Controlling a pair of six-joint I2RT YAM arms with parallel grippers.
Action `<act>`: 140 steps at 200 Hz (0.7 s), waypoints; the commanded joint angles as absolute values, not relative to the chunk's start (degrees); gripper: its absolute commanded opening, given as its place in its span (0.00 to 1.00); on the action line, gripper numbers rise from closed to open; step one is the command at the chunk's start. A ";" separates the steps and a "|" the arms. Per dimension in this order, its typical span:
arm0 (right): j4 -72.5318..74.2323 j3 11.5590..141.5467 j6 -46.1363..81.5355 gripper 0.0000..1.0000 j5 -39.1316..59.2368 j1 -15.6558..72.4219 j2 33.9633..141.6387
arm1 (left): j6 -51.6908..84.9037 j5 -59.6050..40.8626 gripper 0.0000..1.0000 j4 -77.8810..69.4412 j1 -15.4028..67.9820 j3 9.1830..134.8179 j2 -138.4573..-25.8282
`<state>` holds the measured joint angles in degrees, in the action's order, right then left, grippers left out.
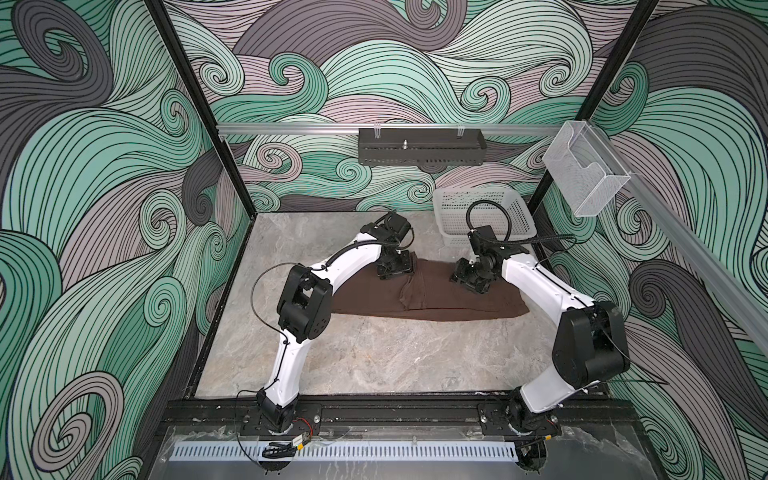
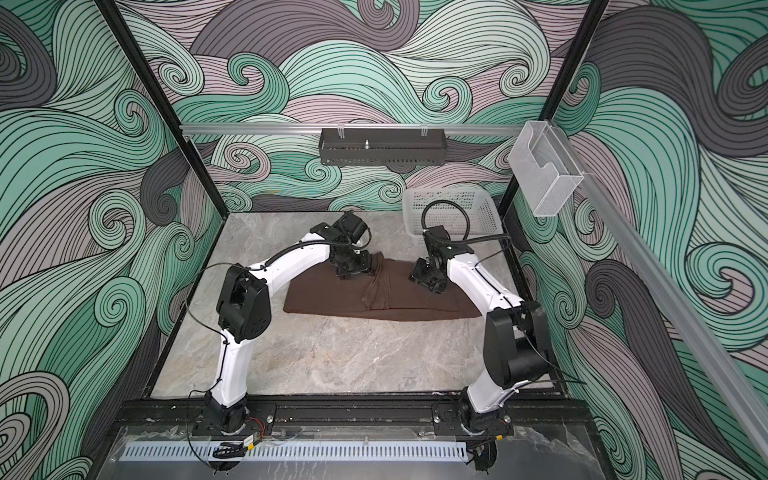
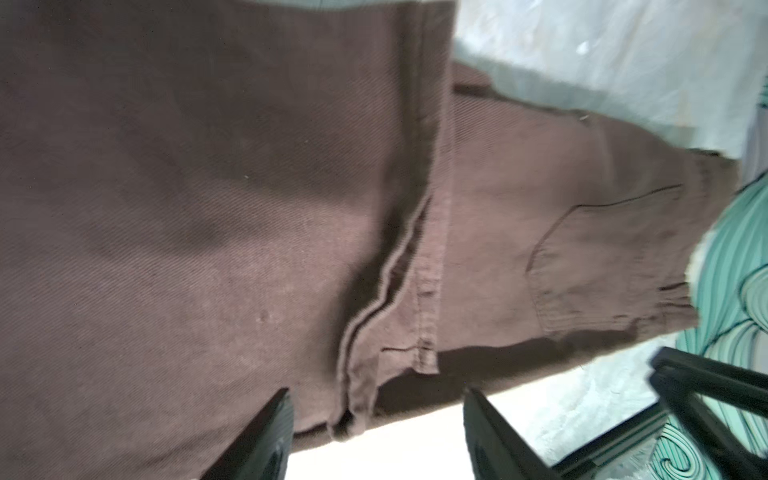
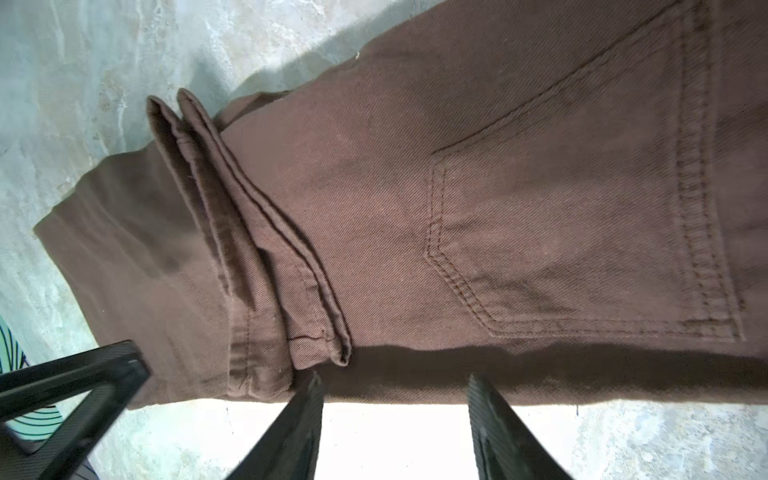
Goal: Fold and stack the trousers
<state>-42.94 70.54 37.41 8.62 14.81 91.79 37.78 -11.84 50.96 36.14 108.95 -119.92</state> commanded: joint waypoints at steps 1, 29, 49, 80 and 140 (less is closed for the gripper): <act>-45.36 72.92 36.26 0.58 7.20 14.87 90.17 | 34.85 -8.94 0.76 49.67 35.41 109.96 -109.62; -45.52 76.47 35.38 0.59 6.59 18.26 91.91 | 32.62 -4.47 0.80 46.60 32.30 102.79 -101.31; -45.46 80.63 35.02 0.59 6.98 22.82 95.65 | 31.91 -6.67 0.79 45.55 27.36 96.27 -97.89; -45.12 89.56 36.19 0.55 8.34 29.86 104.32 | 32.94 -12.76 0.76 45.26 18.23 86.14 -94.99; -45.20 105.94 41.10 0.49 11.80 37.40 123.35 | 29.78 -17.93 0.73 46.64 7.28 76.20 -93.14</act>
